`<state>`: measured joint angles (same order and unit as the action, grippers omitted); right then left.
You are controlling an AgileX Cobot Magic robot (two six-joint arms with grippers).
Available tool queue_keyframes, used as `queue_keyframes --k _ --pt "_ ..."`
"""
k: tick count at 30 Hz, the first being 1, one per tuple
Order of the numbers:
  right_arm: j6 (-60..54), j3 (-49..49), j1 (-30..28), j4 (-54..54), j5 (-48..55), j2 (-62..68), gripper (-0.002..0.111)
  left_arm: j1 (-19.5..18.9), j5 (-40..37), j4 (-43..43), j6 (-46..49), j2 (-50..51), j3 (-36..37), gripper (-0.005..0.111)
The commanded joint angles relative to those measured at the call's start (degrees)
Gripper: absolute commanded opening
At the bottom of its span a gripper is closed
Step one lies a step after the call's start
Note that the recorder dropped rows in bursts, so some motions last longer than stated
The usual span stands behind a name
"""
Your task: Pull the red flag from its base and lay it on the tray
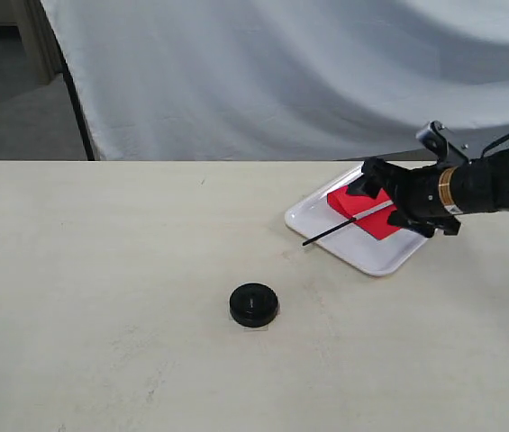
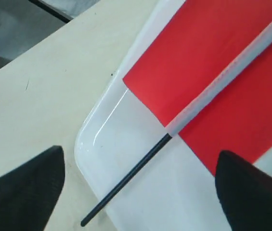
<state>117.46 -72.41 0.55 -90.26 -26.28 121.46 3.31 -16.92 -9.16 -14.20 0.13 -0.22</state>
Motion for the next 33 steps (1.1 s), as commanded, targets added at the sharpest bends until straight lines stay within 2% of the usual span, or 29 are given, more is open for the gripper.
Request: queue_keyframes --k 1,3,4,5,6,7,10,13,15,17,18,19,20,24,28,33 --pt "3.21 -0.14 -0.43 -9.69 1.9 -5.73 0.079 0.22 -0.19 0.01 -0.15 -0.13 0.22 0.0" --pt "1.33 0.61 -0.43 -9.69 1.42 -9.35 0.071 0.22 -0.19 0.01 -0.15 -0.13 0.22 0.0" --pt "-1.79 1.66 -0.43 -9.69 1.42 -11.28 0.06 0.22 -0.19 0.01 -0.15 -0.13 0.22 0.0" --pt "-5.75 2.63 -0.43 -9.69 1.39 -12.72 0.045 0.22 -0.19 0.01 -0.15 -0.13 0.22 0.0" --pt "-13.11 4.78 -0.43 -9.69 1.39 -14.63 0.015 0.22 -0.19 0.01 -0.15 -0.13 0.22 0.0" --pt "-16.71 6.08 -0.43 -9.69 1.39 -15.33 0.001 0.22 -0.19 0.01 -0.15 -0.13 0.22 0.0" --pt "-36.96 13.04 -0.43 -9.69 4.95 -18.72 -0.001 0.22 -0.19 0.01 -0.15 -0.13 0.22 0.0" --pt "-47.18 18.74 -0.43 -9.69 31.45 -22.16 -0.001 0.22 -0.19 0.01 -0.15 -0.13 0.22 0.0" --pt "-50.68 19.51 -0.3 -9.48 45.6 -22.55 -0.001 0.22 -0.19 0.01 -0.15 -0.13 0.22 0.0" --pt "-55.22 17.99 -0.3 -1.12 60.27 -21.93 -0.001 0.22 -0.19 0.01 -0.15 -0.13 0.22 0.0" --pt "-62.54 14.71 -0.46 10.15 66.04 -21.34 -0.001 0.22 -0.19 0.01 -0.15 -0.13 0.22 0.0" --pt "-77.66 10.57 -0.46 27.53 68.97 -20.53 -0.001 0.22 -0.19 0.01 -0.15 -0.13 0.22 0.0" --pt "-87.39 7.54 -0.46 38.46 70.92 -20.06 -0.001 0.22 -0.19 0.01 -0.15 -0.13 0.22 0.0" --pt "-116.68 0.66 -0.46 75.86 82.27 -21.82 -0.001 0.22 -0.19 0.01 -0.15 -0.13 0.22 0.0" --pt "-121.62 2.52 -3.23 90.26 81.38 -32.82 -0.001 0.22 -0.19 0.01 -0.15 -0.13 0.22 0.0" --pt "-121.21 8.83 -13.62 93.45 78.12 -50.65 -0.001 0.22 -0.19 0.01 -0.15 -0.13 0.22 0.0"
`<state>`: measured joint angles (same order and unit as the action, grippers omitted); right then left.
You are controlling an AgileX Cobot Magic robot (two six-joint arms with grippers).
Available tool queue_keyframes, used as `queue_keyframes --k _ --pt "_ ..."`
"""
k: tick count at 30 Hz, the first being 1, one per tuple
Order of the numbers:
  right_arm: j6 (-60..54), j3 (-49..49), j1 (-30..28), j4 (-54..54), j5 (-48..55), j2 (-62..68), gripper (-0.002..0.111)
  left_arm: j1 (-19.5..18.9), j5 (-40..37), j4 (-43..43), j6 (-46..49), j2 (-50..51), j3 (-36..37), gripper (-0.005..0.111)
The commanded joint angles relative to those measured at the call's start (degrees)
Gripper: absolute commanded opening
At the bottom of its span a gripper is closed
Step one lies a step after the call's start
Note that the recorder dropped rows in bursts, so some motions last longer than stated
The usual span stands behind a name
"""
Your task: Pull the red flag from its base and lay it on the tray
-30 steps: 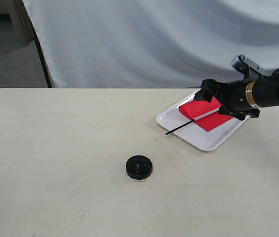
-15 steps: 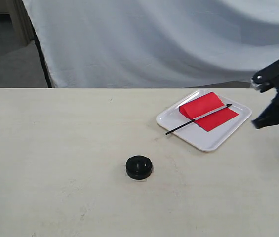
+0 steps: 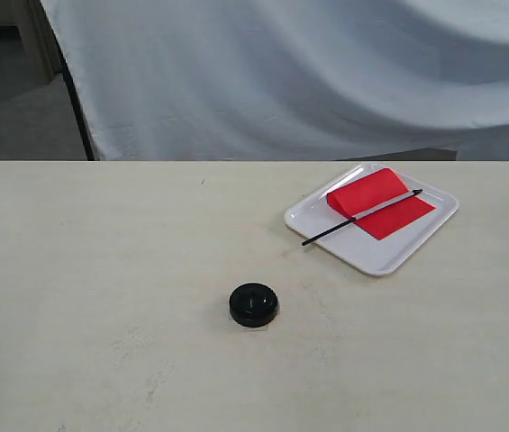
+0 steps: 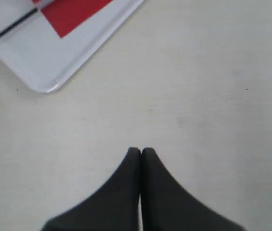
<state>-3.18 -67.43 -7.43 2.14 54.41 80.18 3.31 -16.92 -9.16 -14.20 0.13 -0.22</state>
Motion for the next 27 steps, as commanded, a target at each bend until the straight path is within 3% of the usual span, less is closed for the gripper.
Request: queue_keyframes --k 1,7,16,24,27 --pt "1.93 7.08 -7.94 1.05 -7.34 -15.25 -0.001 0.22 -0.19 0.01 -0.15 -0.13 0.22 0.0" --pt "5.31 23.17 -8.65 0.95 -27.83 -37.53 -0.001 0.22 -0.19 0.01 -0.15 -0.13 0.22 0.0" --pt "6.76 42.34 3.75 0.85 -41.76 -59.83 -0.001 0.22 -0.19 0.01 -0.15 -0.13 0.22 0.0" --pt "8.26 47.02 3.86 -0.67 -46.01 -79.63 -0.001 0.22 -0.19 0.01 -0.15 -0.13 0.22 0.0" --pt "7.88 47.29 3.86 -0.67 -46.81 -80.18 -0.001 0.22 -0.19 0.01 -0.14 -0.13 0.22 0.0"
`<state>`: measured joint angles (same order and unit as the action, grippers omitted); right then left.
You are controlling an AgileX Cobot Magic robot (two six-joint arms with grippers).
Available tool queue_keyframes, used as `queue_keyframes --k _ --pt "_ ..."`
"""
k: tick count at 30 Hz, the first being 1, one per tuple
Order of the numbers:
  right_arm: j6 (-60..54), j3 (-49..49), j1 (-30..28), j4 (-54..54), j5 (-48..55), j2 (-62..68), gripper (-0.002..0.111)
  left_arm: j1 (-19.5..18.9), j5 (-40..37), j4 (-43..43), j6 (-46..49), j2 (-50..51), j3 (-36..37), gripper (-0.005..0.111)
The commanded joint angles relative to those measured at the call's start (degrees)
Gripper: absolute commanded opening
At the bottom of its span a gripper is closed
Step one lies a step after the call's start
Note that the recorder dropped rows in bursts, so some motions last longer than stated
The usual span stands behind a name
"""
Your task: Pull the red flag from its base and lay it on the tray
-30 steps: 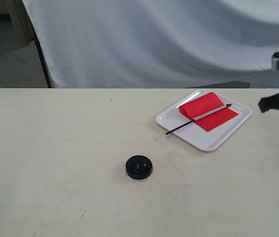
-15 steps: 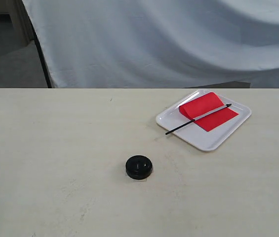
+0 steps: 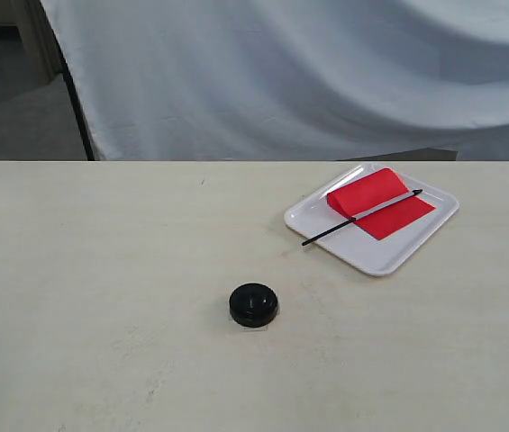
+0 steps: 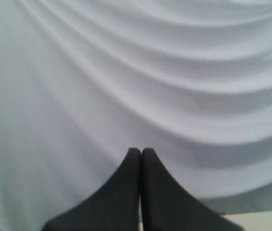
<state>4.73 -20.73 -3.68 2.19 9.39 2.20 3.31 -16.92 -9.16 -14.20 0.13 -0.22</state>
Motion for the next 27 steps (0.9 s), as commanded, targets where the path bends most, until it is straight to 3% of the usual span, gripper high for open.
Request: queue_keyframes --k 1,9,19,22,27 --pt "-0.03 0.57 0.37 -0.72 -1.06 -2.2 -0.001 0.22 -0.44 0.01 -0.14 -0.13 0.22 0.0" --pt "0.22 1.79 0.47 1.02 1.82 -2.2 -0.001 0.22 -0.59 0.01 -0.14 -0.13 0.22 0.0" --pt "0.22 20.73 0.47 1.02 -6.69 -2.2 -0.001 0.22 -0.59 0.01 -0.14 -0.13 0.22 0.0" --pt "-0.68 20.73 0.47 -0.6 -0.01 -2.2 -0.001 0.22 -0.59 0.01 -0.14 -0.13 0.22 0.0" --pt "-0.89 20.73 0.47 -0.48 -0.09 -2.2 -0.001 0.22 -0.71 0.01 -0.14 -0.13 0.22 0.0"
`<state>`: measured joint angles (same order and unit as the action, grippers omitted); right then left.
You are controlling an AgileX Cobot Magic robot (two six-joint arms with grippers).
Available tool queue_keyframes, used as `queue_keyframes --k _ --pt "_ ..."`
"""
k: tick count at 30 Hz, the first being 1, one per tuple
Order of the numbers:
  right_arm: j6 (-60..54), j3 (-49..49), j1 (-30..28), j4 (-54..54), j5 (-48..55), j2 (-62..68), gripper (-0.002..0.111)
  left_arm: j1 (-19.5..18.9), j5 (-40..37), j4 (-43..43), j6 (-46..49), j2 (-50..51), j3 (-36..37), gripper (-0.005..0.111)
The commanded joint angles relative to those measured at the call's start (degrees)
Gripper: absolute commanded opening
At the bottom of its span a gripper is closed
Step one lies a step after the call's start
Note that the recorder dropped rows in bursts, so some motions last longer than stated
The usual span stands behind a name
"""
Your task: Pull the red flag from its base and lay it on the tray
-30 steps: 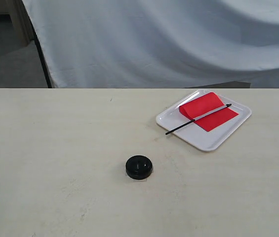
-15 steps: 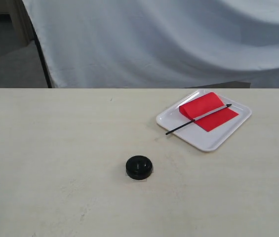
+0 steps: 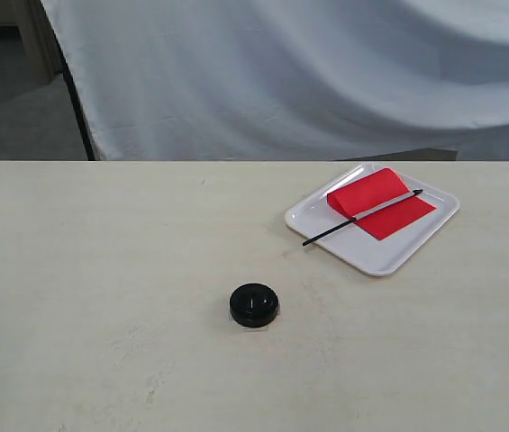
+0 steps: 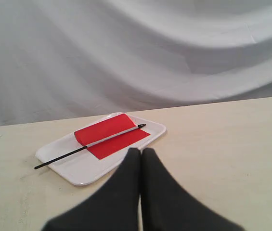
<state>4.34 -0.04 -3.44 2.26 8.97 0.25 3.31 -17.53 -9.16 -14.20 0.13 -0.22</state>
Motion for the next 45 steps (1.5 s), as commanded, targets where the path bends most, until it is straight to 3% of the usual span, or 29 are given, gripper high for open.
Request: queue_keyframes --k 1,45 --pt "0.03 0.04 0.24 0.15 0.43 -0.25 -0.001 0.22 -0.1 0.01 -0.14 -0.13 0.22 0.0" --pt "0.37 0.04 0.24 2.46 1.81 -0.25 -0.001 0.22 -0.23 0.01 -0.14 -0.13 0.22 0.0"
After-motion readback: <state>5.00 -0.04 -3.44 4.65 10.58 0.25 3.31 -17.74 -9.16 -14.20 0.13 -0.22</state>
